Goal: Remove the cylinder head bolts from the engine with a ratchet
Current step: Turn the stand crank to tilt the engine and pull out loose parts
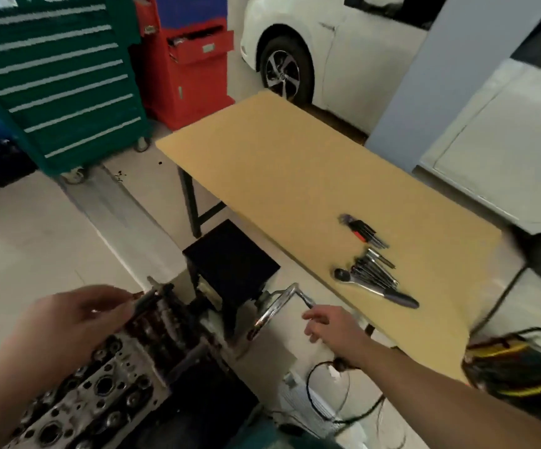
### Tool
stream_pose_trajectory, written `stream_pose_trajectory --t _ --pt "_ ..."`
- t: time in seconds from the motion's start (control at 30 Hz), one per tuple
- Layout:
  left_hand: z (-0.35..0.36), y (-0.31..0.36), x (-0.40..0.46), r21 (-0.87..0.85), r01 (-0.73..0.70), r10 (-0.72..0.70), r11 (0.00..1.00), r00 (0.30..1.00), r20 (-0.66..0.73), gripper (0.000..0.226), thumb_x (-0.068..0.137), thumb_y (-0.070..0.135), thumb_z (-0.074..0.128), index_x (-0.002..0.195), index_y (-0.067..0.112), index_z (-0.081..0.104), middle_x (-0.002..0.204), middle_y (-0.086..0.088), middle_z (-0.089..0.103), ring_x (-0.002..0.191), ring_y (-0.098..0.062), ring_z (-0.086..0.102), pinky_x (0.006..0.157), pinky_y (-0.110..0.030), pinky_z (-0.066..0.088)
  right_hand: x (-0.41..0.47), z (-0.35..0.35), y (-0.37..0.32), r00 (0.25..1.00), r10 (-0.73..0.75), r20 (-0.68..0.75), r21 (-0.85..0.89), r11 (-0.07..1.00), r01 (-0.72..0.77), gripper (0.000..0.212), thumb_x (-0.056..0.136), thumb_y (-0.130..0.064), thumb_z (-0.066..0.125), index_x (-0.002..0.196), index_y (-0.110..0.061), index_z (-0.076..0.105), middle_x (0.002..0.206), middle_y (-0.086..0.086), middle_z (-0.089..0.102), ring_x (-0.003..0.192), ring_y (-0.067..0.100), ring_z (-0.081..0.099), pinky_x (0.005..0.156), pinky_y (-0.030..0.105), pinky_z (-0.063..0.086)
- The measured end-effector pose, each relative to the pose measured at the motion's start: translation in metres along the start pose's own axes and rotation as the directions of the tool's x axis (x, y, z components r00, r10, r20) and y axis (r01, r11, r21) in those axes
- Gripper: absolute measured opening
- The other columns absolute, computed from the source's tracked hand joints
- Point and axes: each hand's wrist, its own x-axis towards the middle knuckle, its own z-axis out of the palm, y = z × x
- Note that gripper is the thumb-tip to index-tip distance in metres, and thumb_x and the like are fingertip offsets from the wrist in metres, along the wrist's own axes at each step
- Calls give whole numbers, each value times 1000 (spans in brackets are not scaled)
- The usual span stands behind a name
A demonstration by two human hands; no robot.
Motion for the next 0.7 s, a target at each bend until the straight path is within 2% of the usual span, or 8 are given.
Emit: stream_pose_trajectory --t 0.07,0.13,0.27,0.37,0.47,0.53,0.63,0.7 --pt "44 77 11 97 -118 105 988 987 124 15 85 58 70 99 63 69 83 30 74 71 8 70 62 -23 55 10 -51 28 987 22 -157 -68 997 -33 18 93 -19 66 101 -33 74 84 -10 77 74 5 72 68 20 55" --pt "98 128 33 44 -106 93 993 968 233 8 88 50 70 94 56 73 83 20 77 73 1 74 58 -20 56 26 -99 54 954 34 -299 -164 983 -86 19 96 -24 62 107 -34 73 96 -14 75 84 8 70 78 29 58" --pt "193 182 73 52 -5 -15 999 921 389 6 96 27 72 100 27 77 84 2 80 75 -18 78 73 -38 66 66 -179 100 873 76 -482 -258 940 -225 21 96 -25 58 108 -26 76 104 2 74 86 22 67 77 38 60" --pt "262 200 98 146 -68 -6 987 891 454 4 94 21 73 96 23 76 79 -5 78 71 -22 77 69 -40 67 102 -211 125 914 58 -401 -416 878 -238 23 91 -27 62 108 -20 77 110 5 72 95 28 67 81 42 59" --pt "329 217 112 166 -41 -54 985 847 529 4 93 22 73 96 24 75 80 -4 77 67 -16 75 61 -31 64 133 -214 139 960 15 -280 -578 796 -181 24 98 -35 57 108 -26 77 109 3 68 99 25 63 82 42 58" --pt "367 227 121 125 101 -154 987 812 564 5 94 18 73 97 21 75 91 -6 77 72 -15 74 56 -28 61 147 -209 146 973 -46 -226 -655 746 -116 25 101 -40 54 109 -33 76 105 -1 63 99 22 59 81 40 55" --pt "413 236 134 -21 386 -291 922 729 620 9 96 12 70 104 10 74 109 -14 74 89 -24 75 62 -32 62 157 -202 156 971 -151 -184 -701 713 -22 26 99 -47 53 109 -34 73 98 -5 57 94 19 54 77 37 49" --pt "438 236 141 -30 423 -318 906 726 609 11 97 13 67 107 9 71 113 -15 71 99 -27 73 67 -33 62 159 -198 159 974 -162 -155 -713 701 3 29 97 -52 53 108 -32 71 98 -6 56 93 18 53 76 36 46"
